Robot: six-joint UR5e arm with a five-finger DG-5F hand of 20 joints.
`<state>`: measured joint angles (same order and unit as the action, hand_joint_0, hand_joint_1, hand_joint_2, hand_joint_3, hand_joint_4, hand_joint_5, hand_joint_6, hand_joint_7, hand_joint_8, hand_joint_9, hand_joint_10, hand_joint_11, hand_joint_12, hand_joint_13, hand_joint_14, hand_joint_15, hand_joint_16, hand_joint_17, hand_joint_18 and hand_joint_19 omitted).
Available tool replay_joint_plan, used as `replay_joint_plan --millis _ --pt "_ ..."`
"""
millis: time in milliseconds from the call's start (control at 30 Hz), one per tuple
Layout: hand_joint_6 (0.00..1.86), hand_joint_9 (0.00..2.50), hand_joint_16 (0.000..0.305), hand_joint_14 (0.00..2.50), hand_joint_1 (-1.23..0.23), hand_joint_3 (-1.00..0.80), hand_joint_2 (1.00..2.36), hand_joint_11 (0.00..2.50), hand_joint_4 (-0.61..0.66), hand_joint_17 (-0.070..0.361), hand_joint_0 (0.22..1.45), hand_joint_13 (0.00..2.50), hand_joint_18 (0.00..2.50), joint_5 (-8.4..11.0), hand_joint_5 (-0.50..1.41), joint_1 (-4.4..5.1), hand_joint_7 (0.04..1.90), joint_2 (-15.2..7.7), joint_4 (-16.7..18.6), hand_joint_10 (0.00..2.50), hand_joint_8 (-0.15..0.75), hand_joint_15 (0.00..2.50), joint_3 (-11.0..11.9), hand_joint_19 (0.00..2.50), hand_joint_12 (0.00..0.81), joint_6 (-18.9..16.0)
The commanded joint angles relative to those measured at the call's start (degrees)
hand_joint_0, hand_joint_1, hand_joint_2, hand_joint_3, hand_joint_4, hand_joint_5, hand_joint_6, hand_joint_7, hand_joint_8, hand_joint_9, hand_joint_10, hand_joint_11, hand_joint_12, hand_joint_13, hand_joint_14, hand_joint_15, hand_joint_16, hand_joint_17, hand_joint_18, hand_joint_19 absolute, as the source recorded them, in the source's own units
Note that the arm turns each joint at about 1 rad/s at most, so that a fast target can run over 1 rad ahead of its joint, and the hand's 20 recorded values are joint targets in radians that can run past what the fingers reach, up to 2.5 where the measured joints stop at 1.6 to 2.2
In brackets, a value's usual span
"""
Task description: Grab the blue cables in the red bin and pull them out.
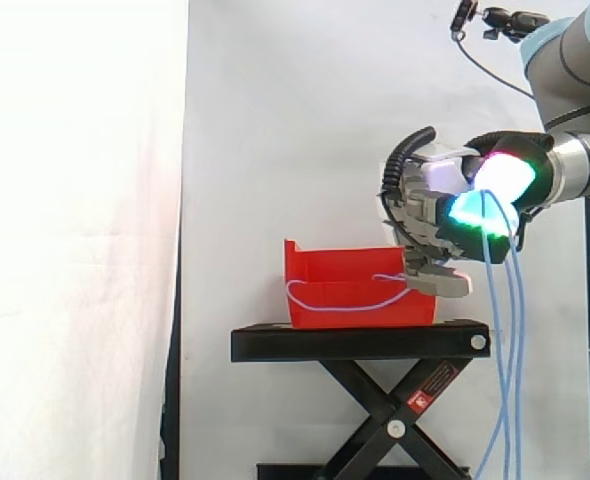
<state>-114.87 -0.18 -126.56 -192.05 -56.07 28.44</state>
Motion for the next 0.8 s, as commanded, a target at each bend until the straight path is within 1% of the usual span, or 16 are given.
replay_joint_plan --millis 0,100,133,200,233,367,433,467,567,667,767 --pt "0.0 1.42 0.034 0.99 -0.79 -1.0 1.0 1.11 0.04 0.077 0.91 1.58 0.99 -0.01 1.11 0.0 0.94 0.0 -0.1 0.03 0.215 1.21 0.0 1.09 0.322 0.3" --pt "0.0 1.43 0.034 1.39 -0.79 -1.0 1.0 1.09 0.03 0.077 0.91 1.55 0.99 -0.01 1.1 0.0 0.94 0.0 -0.1 0.03 0.211 0.94 0.0 1.09 0.295 1.0" --pt "0.0 1.42 0.034 1.46 -0.8 -1.0 1.0 1.09 0.03 0.077 0.91 1.55 1.0 -0.01 1.1 0.0 0.94 0.0 -0.1 0.03 0.215 0.89 0.0 1.09 0.302 1.3" --pt "0.0 1.42 0.035 1.73 -0.8 -1.0 1.0 1.09 0.03 0.078 0.91 1.56 1.0 -0.01 1.1 0.0 0.94 0.0 -0.1 0.03 0.217 0.65 0.0 1.09 0.29 1.6" --pt "0.0 1.43 0.035 1.83 -0.8 -1.0 1.0 1.09 0.03 0.078 0.91 1.56 1.0 -0.01 1.1 0.0 0.94 0.0 -0.1 0.03 0.217 0.59 0.0 1.08 0.277 1.6" --pt "0.0 1.42 0.035 2.08 -0.8 -1.0 1.0 1.09 0.03 0.078 0.91 1.55 1.01 -0.01 1.1 0.0 0.94 0.0 -0.1 0.03 0.221 0.46 0.0 1.08 0.27 1.6" --pt "0.0 1.42 0.035 2.13 -0.8 -1.0 1.0 1.1 0.03 0.079 0.91 1.55 1.03 -0.01 1.1 0.0 0.94 0.0 -0.1 0.03 0.217 0.46 0.0 1.1 0.268 1.7" --pt "0.0 1.43 0.035 2.16 -0.8 -1.0 1.0 1.09 0.04 0.079 0.91 1.54 1.09 -0.01 1.1 0.0 0.94 0.0 -0.1 0.03 0.219 0.46 0.0 1.19 0.272 1.7" --pt "0.0 1.43 0.035 2.25 -0.8 -1.0 1.0 1.13 0.04 0.078 0.91 1.51 1.12 -0.01 1.1 0.0 0.93 0.0 -0.2 0.03 0.212 0.46 0.0 1.22 0.267 2.1" --pt "0.0 1.52 0.035 2.28 -0.8 -1.0 1.0 1.27 0.02 0.078 0.91 1.5 1.12 -0.01 1.09 0.0 0.94 0.0 -0.8 0.03 0.187 0.46 0.0 1.22 0.274 2.5" --pt "0.0 1.52 0.035 2.29 -0.8 -1.0 1.0 1.56 0.02 0.078 0.91 1.49 1.12 -0.01 1.09 0.09 0.95 0.0 -0.8 0.04 0.176 0.48 0.0 1.22 0.281 2.5"
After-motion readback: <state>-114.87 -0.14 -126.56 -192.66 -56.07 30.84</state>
